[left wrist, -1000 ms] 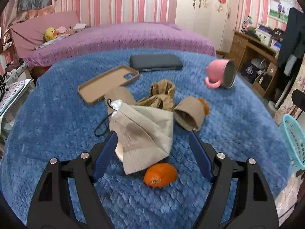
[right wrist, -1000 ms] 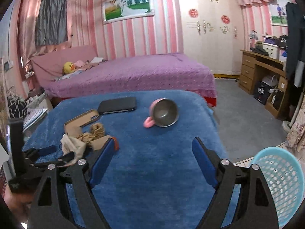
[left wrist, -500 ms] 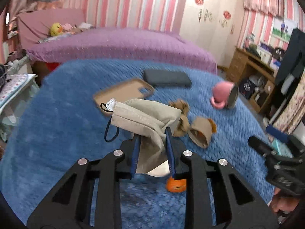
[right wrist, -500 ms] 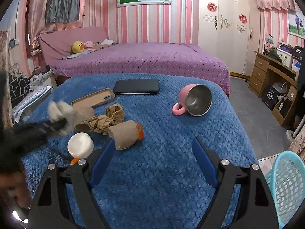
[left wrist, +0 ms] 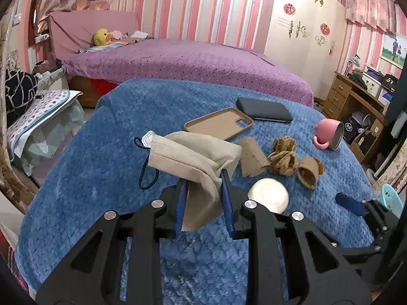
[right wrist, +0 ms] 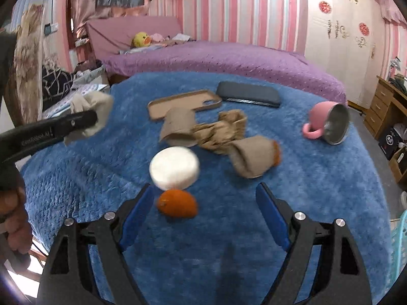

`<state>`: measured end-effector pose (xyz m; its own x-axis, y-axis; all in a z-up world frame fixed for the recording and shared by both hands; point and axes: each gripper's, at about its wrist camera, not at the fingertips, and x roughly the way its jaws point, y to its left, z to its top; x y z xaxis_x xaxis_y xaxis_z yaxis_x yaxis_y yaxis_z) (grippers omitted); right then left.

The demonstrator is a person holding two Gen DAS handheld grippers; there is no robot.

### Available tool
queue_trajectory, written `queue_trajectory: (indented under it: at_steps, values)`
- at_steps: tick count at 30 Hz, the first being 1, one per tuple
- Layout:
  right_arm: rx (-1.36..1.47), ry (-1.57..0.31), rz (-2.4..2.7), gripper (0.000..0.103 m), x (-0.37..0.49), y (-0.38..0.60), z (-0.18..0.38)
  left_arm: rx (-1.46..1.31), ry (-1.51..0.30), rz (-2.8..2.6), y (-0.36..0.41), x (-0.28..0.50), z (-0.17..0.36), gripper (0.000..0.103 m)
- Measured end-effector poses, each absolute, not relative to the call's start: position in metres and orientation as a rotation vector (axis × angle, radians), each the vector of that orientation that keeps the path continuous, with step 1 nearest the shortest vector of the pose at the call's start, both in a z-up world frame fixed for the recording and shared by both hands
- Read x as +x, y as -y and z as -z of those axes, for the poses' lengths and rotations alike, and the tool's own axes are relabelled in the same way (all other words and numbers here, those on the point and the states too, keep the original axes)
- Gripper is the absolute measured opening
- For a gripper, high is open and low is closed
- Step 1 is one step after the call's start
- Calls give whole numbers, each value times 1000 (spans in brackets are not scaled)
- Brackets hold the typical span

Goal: Collect trash
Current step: 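Grasp the beige cloth mask with the left gripper, then grasp the tangerine with the right gripper while the left holds the mask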

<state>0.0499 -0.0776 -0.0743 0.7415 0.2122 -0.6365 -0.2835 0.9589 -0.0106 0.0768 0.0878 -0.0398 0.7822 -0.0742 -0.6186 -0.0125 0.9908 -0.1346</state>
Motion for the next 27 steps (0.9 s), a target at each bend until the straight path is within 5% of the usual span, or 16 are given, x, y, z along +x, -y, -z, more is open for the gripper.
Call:
queue_trajectory:
  at_steps: [2, 6, 10, 27]
  values:
    - [-126, -703, -276, 71, 53, 69, 82, -144, -676, 33, -90, 75, 42, 24]
    - [-128, -775, -291, 39, 64, 61, 99, -152, -684, 32, -93, 74, 45, 24]
    - [-106, -760, -316, 28, 60, 64, 94, -154, -679, 40, -91, 73, 43, 24]
    - [-7, -527, -224, 27, 20, 133, 17, -144, -594, 162, -41, 51, 15, 24]
